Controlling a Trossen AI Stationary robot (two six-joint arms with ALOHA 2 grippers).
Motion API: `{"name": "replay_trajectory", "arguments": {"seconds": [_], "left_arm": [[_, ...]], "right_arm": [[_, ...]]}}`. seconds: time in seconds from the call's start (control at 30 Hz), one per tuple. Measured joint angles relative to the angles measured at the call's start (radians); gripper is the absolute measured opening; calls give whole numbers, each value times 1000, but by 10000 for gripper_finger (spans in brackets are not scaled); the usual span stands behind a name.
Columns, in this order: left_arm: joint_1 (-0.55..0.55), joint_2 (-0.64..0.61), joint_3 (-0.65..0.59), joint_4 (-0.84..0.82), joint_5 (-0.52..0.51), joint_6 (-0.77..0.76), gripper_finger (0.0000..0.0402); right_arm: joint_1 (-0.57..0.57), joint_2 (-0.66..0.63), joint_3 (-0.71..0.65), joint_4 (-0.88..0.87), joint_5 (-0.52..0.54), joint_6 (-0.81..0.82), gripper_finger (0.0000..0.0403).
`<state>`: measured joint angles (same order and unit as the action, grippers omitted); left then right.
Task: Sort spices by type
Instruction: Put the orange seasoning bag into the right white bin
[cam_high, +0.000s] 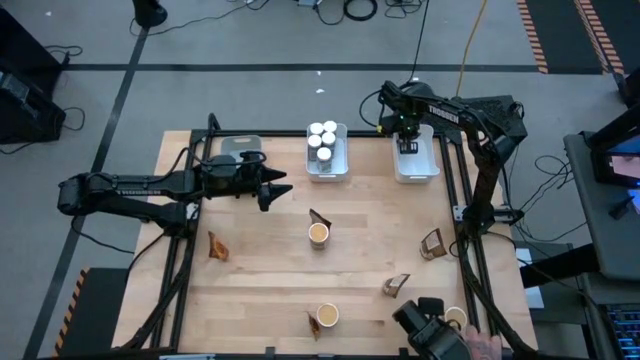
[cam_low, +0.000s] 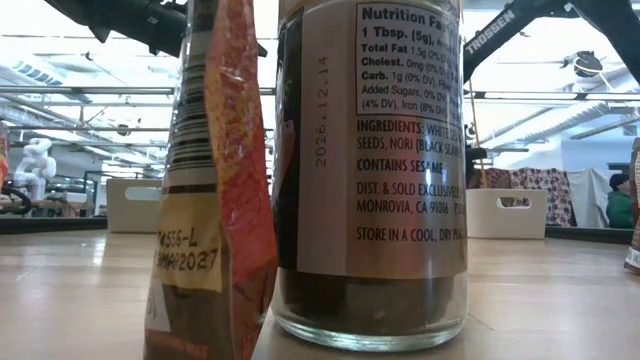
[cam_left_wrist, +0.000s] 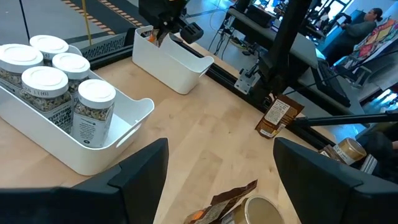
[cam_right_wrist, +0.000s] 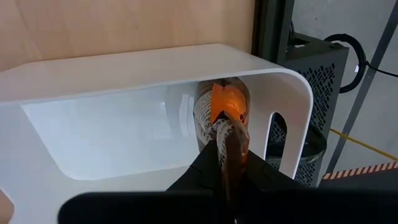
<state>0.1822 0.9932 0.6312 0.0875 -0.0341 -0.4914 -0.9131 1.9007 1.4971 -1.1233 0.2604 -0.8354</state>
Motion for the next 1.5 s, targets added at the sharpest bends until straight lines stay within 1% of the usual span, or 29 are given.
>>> {"name": "replay_trajectory", "arguments": {"seconds": [0.37,0.47,0.57,0.7,0.83,0.93,1.07,1.23,1.43,1.5], "left_arm": [[0,0,0,0,0,0,292],[0,0,0,0,0,0,292],[0,0,0,0,0,0,292],[0,0,0,0,0,-1,292],[0,0,0,0,0,-1,292],[0,0,0,0,0,-1,292],[0,0,0,0,0,-1,292],[0,0,0,0,0,-1,292],[0,0,0,0,0,-1,292],[0,0,0,1,0,1,292]], "right_arm": [[0,0,0,4,0,9,9],[0,0,0,-3,2,3,20],[0,0,0,-2,14,2,46],[0,0,0,-2,51,1,94],[0,0,0,-2,57,1,141],[1,-9,0,-2,63,1,168],[4,-38,0,-2,99,1,190],[5,-94,0,-7,109,15,200],[37,-214,0,-26,183,117,201],[54,-265,0,-42,184,168,201]]}}
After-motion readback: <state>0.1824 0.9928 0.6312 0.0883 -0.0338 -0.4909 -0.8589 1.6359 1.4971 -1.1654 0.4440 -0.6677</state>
